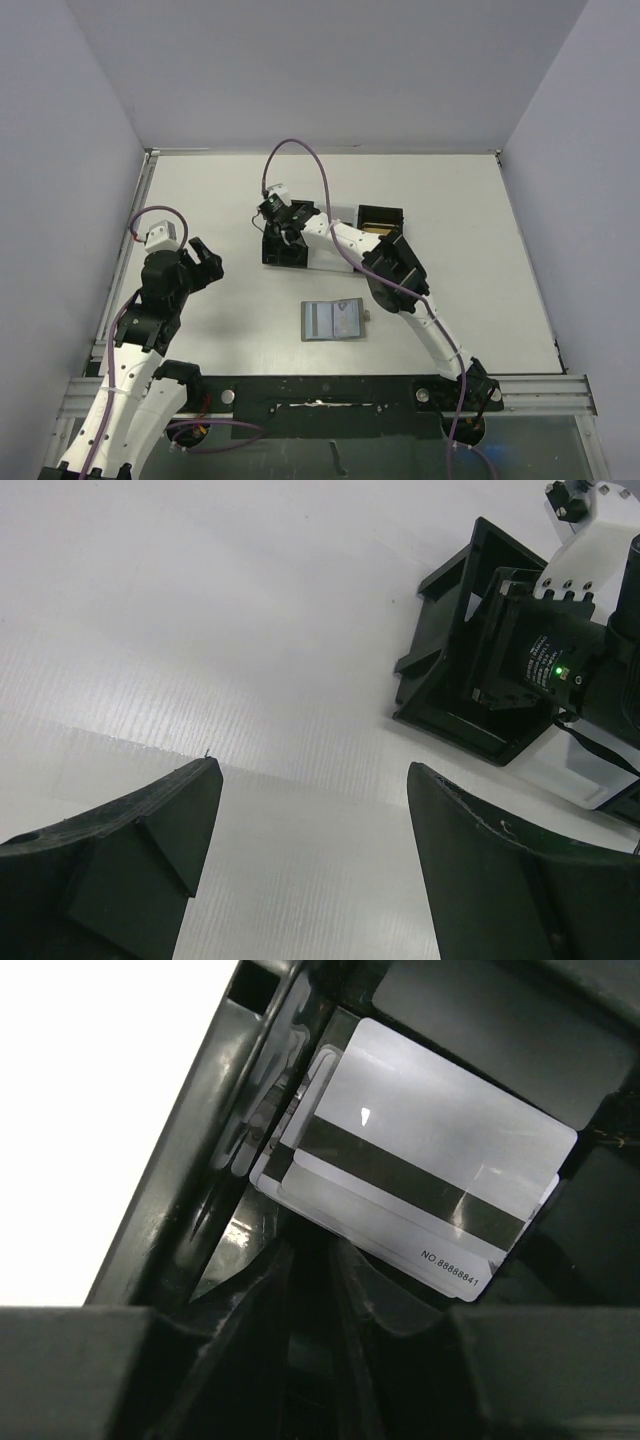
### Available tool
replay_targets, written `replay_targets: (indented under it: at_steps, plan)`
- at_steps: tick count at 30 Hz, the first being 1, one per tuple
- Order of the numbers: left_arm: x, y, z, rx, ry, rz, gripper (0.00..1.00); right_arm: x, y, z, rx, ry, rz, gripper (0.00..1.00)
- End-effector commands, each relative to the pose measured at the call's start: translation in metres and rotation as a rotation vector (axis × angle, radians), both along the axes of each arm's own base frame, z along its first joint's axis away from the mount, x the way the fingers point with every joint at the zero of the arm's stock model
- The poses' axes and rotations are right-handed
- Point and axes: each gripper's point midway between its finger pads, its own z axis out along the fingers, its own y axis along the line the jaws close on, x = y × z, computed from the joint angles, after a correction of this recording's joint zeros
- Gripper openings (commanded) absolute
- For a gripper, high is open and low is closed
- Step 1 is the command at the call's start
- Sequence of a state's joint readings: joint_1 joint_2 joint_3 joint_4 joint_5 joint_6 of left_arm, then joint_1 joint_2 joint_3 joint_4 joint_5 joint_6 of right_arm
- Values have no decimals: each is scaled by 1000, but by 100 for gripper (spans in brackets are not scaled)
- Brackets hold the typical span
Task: Take the credit cards out of the card holder
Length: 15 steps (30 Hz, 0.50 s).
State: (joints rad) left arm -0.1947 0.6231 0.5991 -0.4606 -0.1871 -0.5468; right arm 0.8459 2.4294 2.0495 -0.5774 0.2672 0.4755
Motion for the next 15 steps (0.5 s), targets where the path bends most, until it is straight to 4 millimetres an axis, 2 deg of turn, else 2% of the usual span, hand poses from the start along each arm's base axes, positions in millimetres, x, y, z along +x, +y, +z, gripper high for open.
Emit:
replay_targets:
  at_steps: [1,4,8,12,15]
  plan:
    - [7,0,24,-19,-64,9,74,5,-23,-22,-117,-66,-41,26]
    - [7,-1,23,-18,-59,5,74,0,-28,-37,-129,-54,-48,32]
    - [6,-1,23,-24,-62,5,74,-9,-27,-42,-120,-36,-12,39]
    - [6,-2,23,-23,-63,-3,74,-13,-23,-29,-100,-48,60,41]
    - [6,-3,23,-27,-61,-5,74,-18,-15,-11,-56,-57,119,43]
